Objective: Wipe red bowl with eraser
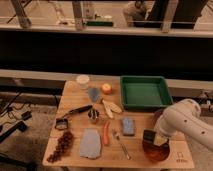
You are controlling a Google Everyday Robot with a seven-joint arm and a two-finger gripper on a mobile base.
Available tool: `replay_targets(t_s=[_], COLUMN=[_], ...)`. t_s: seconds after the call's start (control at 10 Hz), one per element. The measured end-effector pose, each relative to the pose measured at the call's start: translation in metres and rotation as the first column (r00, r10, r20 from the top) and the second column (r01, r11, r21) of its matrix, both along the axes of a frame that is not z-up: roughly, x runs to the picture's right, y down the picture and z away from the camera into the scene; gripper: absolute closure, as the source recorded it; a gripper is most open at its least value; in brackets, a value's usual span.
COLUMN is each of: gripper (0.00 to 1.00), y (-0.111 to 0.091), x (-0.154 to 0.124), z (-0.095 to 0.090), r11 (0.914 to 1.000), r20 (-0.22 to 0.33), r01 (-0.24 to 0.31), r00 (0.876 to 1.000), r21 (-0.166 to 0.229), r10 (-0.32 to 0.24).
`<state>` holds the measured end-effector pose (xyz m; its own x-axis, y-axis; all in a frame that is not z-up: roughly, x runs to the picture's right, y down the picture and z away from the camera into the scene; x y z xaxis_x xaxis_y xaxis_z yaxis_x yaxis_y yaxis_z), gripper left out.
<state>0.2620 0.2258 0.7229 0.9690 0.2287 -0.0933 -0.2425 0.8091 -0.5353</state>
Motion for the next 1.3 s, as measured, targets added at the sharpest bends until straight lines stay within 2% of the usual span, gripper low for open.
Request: replay_targets(t_s=[0.4,0.8,1.3], gripper=[0.90,0.90,0.90], y=[0.002,0.008,0.031], x=[-0.018,-0.027,-0.027], z=[-0.007,-0.027,-0.056], r11=[0.9997,0.9992,0.9945], r20=[0.032,0.042,0.031], r01=[0.020,0.021,0.000], r00=[0.999,0.999,1.000], r21=[-0.015,-0.034,-0.105], r10=[-0.019,-0.020,0.003])
